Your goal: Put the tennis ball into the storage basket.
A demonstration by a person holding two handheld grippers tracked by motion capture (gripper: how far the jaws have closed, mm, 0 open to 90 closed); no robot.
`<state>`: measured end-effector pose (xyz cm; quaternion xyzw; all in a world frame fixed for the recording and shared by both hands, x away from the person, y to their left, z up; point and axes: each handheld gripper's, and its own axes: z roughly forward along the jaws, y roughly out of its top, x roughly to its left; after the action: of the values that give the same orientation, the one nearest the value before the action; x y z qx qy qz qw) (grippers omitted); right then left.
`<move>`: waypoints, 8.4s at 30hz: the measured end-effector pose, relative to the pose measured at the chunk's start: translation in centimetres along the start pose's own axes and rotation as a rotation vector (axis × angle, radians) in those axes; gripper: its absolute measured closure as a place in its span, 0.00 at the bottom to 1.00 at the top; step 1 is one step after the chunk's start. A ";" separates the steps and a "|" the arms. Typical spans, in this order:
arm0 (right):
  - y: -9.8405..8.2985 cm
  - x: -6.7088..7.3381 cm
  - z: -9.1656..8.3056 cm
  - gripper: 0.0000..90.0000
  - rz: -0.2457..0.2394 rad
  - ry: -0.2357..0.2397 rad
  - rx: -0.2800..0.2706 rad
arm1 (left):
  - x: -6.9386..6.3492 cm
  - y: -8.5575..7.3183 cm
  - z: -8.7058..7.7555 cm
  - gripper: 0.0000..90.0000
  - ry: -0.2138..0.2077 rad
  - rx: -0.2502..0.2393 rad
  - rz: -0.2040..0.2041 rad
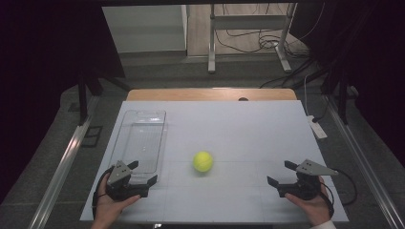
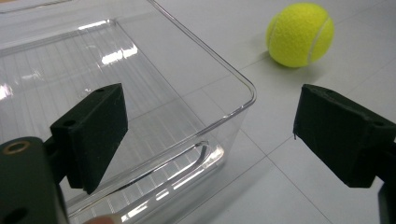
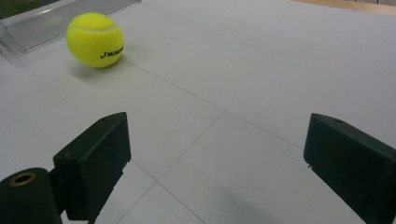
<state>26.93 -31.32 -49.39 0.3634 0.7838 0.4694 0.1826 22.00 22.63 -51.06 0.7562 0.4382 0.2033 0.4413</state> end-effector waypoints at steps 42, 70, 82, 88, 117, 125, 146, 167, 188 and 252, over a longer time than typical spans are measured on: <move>-0.3 -0.4 -0.1 0.10 0.038 0.012 -0.005 | -1.1 1.1 -0.9 0.13 -0.001 0.006 -0.002; -0.3 0.2 0.2 0.10 -0.008 0.032 0.014 | -1.8 4.0 -0.2 0.12 -0.048 0.105 0.020; -0.4 0.1 0.1 0.10 -0.008 0.030 0.013 | -2.3 4.8 0.0 0.12 -0.076 0.128 0.048; -0.4 0.0 0.2 0.10 -0.006 0.030 0.016 | -2.7 5.2 0.1 0.12 -0.092 0.131 0.057; -0.5 0.0 0.3 0.10 -0.012 0.022 0.022 | -3.7 8.4 1.1 0.12 -0.151 0.146 0.107; -0.5 -0.1 0.4 0.11 -0.012 0.019 0.024 | -4.0 8.7 1.7 0.12 -0.164 0.163 0.124; -0.6 -0.1 0.4 0.11 -0.011 0.017 0.028 | -4.6 9.6 3.5 0.12 -0.184 0.196 0.154; -0.6 -0.2 0.5 0.11 -0.013 0.015 0.032 | -5.4 10.7 5.2 0.12 -0.213 0.221 0.169; -0.7 -0.2 0.6 0.11 -0.011 0.010 0.038 | -6.0 11.9 6.8 0.12 -0.241 0.233 0.175; -0.8 -0.3 0.7 0.11 -0.009 0.005 0.048 | -7.6 13.0 12.3 0.03 -0.254 0.337 0.191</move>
<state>27.23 -31.37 -50.40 0.3629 0.7970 0.4503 0.1740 32.76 7.22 -46.01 0.8767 0.3335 0.0713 0.3392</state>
